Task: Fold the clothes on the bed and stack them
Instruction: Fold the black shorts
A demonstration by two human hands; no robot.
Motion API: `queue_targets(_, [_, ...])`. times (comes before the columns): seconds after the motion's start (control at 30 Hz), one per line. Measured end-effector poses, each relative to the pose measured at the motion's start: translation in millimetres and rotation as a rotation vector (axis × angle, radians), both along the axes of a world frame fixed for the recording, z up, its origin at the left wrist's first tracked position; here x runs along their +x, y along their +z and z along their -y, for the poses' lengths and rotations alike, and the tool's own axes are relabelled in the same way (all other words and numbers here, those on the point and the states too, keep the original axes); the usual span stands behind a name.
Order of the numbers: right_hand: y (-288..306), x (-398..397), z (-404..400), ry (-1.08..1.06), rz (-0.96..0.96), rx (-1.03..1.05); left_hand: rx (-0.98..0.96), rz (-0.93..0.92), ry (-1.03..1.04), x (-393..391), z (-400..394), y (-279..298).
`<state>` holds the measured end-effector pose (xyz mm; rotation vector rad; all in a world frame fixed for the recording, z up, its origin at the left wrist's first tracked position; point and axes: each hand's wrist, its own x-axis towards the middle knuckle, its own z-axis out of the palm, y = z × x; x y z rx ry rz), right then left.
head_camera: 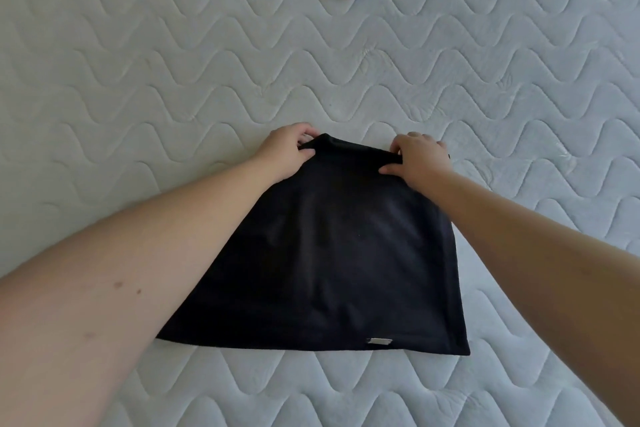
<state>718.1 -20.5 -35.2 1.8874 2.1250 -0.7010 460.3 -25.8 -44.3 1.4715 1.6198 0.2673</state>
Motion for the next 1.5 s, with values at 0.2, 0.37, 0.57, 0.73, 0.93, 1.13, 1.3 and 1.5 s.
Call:
queue_targets(0.2, [9.6,23.3,4.5,0.014,0.078,-0.014,-0.021,-0.025,-0.08,22.1,-12.5,4.2])
queue_targets(0.37, [8.9,34.4,6.1,0.035,0.165,0.094,0.034,0.011,0.059,29.1,-11.9,4.4])
queue_targets(0.57, [20.9,33.3,47.3,-0.061,-0.089,0.246,0.11,0.036,0.019,21.1,17.7,26.8])
queue_targets(0.73, [39.7,39.3,105.1,-0.018,-0.19,0.361,0.205,0.049,-0.02,14.0,70.2,55.0])
queue_targets(0.93, [32.6,40.0,181.1,-0.008,-0.14,0.334,0.395,-0.066,-0.243,21.6,151.5,47.5])
queue_targets(1.13, [12.7,34.0,210.1,-0.048,0.028,0.232,0.279,-0.138,-0.378,32.9,200.3,22.4])
queue_targets(1.3, [12.3,21.7,218.1,-0.212,0.003,0.237,0.205,-0.126,-0.362,34.6,211.1,16.3])
queue_targets(1.5, [17.6,10.2,220.9,-0.939,-0.42,0.194,0.288,-0.131,-0.442,9.1,213.2,21.4])
